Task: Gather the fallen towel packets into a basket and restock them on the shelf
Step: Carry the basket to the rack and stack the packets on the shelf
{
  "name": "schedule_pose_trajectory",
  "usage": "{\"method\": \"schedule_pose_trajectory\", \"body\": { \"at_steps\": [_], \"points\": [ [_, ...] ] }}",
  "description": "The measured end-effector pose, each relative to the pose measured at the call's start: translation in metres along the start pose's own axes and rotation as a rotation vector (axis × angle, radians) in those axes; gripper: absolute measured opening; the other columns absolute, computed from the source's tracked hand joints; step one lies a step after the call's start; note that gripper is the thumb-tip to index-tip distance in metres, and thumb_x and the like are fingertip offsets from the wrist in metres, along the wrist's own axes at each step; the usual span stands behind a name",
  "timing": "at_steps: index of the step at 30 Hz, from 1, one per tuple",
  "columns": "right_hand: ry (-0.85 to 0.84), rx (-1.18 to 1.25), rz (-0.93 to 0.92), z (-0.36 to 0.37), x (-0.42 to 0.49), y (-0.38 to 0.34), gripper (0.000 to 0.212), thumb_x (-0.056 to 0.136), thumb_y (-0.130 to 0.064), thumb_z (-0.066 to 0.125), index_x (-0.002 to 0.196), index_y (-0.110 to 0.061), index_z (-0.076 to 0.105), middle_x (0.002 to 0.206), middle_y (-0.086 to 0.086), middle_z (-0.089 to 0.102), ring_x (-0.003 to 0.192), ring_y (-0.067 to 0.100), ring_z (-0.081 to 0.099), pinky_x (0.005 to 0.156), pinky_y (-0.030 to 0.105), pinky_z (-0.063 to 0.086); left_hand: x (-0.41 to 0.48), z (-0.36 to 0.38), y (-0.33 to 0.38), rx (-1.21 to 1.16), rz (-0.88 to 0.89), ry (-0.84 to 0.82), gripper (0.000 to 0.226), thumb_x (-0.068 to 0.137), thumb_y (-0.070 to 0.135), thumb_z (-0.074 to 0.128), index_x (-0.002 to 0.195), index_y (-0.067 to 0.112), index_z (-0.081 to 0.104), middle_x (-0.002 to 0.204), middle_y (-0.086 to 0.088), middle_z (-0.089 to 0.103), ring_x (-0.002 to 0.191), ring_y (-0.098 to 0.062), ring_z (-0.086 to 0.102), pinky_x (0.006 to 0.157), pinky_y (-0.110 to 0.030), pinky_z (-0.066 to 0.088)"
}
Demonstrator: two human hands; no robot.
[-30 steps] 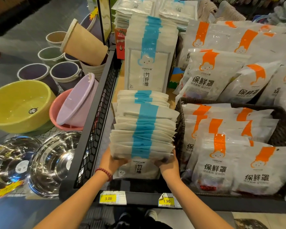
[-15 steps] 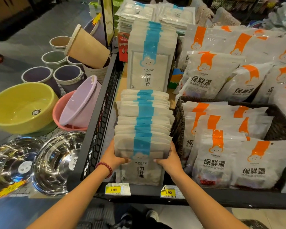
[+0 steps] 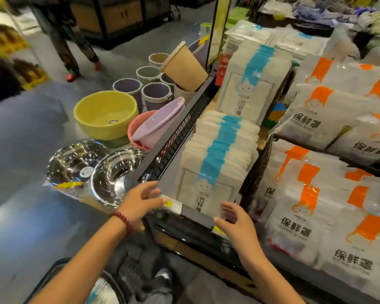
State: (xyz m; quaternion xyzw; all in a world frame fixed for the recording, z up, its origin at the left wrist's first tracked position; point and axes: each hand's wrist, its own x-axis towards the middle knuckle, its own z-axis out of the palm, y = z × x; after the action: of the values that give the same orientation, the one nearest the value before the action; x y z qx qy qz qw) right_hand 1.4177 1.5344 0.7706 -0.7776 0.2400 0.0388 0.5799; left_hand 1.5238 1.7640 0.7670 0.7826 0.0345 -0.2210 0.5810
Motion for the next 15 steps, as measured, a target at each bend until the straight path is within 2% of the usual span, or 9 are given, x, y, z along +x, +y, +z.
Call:
{"method": "schedule_pose_trajectory", "body": {
  "at_steps": [3, 5, 6, 9, 12, 14, 15],
  "points": [
    [-0.171, -0.019, -0.035, 0.006, -0.026, 0.011, 0.036, 0.082, -0.005, 0.068, 0.114, -0.018, 0.058, 0.111, -0.006, 0.058, 0.106, 0.010, 0.054, 0.089, 0.022, 0.042, -0.070, -0.004, -0.040, -0.097, -0.076, 0.173, 0.048, 0.077, -0.004, 0.071, 0.120, 0.006, 0.055, 0.112, -0.015, 0.064, 0.100, -0.018, 0.060, 0.061, -0.009, 0.049],
    [-0.287, -0.061, -0.008, 0.016, -0.042, 0.027, 0.034, 0.080, -0.001, 0.068, 0.110, -0.014, 0.060, 0.110, -0.001, 0.061, 0.103, 0.013, 0.058, 0.088, 0.025, 0.044, -0.122, 0.001, -0.078, -0.166, -0.195, 0.284, 0.047, 0.077, -0.006, 0.070, 0.121, 0.002, 0.054, 0.114, -0.020, 0.062, 0.102, -0.021, 0.059, 0.067, -0.014, 0.050],
    [-0.344, -0.098, 0.006, 0.022, -0.049, 0.036, 0.034, 0.080, 0.000, 0.069, 0.109, -0.014, 0.060, 0.109, 0.000, 0.061, 0.101, 0.013, 0.059, 0.088, 0.026, 0.045, -0.147, 0.004, -0.098, -0.187, -0.268, 0.326, 0.048, 0.077, -0.006, 0.069, 0.122, 0.000, 0.053, 0.113, -0.020, 0.062, 0.101, -0.020, 0.059, 0.069, -0.016, 0.049],
    [-0.582, -0.235, 0.052, 0.060, -0.074, 0.060, 0.031, 0.080, -0.007, 0.070, 0.106, -0.020, 0.059, 0.109, -0.002, 0.061, 0.094, 0.005, 0.058, 0.084, 0.025, 0.045, -0.225, 0.000, -0.159, -0.249, -0.436, 0.484, 0.048, 0.080, -0.004, 0.069, 0.124, -0.003, 0.052, 0.096, -0.007, 0.059, 0.082, -0.005, 0.059, 0.057, -0.008, 0.046],
    [-0.786, -0.379, 0.077, 0.107, -0.101, 0.078, 0.033, 0.081, -0.013, 0.070, 0.111, -0.022, 0.058, 0.112, -0.004, 0.059, 0.097, 0.007, 0.057, 0.083, 0.026, 0.045, -0.292, -0.007, -0.208, -0.293, -0.573, 0.622, 0.049, 0.082, -0.003, 0.066, 0.128, -0.005, 0.048, 0.111, -0.007, 0.053, 0.101, -0.012, 0.049, 0.068, -0.011, 0.046],
    [-0.848, -0.435, 0.081, 0.133, -0.115, 0.087, 0.034, 0.081, -0.011, 0.071, 0.112, -0.018, 0.059, 0.112, -0.002, 0.059, 0.100, 0.010, 0.057, 0.084, 0.027, 0.045, -0.323, -0.011, -0.233, -0.340, -0.631, 0.678, 0.045, 0.081, -0.015, 0.060, 0.124, -0.015, 0.046, 0.117, -0.020, 0.056, 0.096, -0.014, 0.053, 0.069, -0.012, 0.047],
    [-0.899, -0.463, 0.076, 0.151, -0.127, 0.091, 0.034, 0.081, -0.009, 0.071, 0.113, -0.015, 0.059, 0.112, 0.000, 0.059, 0.101, 0.012, 0.057, 0.083, 0.026, 0.045, -0.342, -0.013, -0.248, -0.395, -0.659, 0.736, 0.043, 0.080, -0.019, 0.059, 0.121, -0.020, 0.046, 0.112, -0.024, 0.058, 0.085, -0.012, 0.060, 0.069, -0.013, 0.048]
  ]
}}
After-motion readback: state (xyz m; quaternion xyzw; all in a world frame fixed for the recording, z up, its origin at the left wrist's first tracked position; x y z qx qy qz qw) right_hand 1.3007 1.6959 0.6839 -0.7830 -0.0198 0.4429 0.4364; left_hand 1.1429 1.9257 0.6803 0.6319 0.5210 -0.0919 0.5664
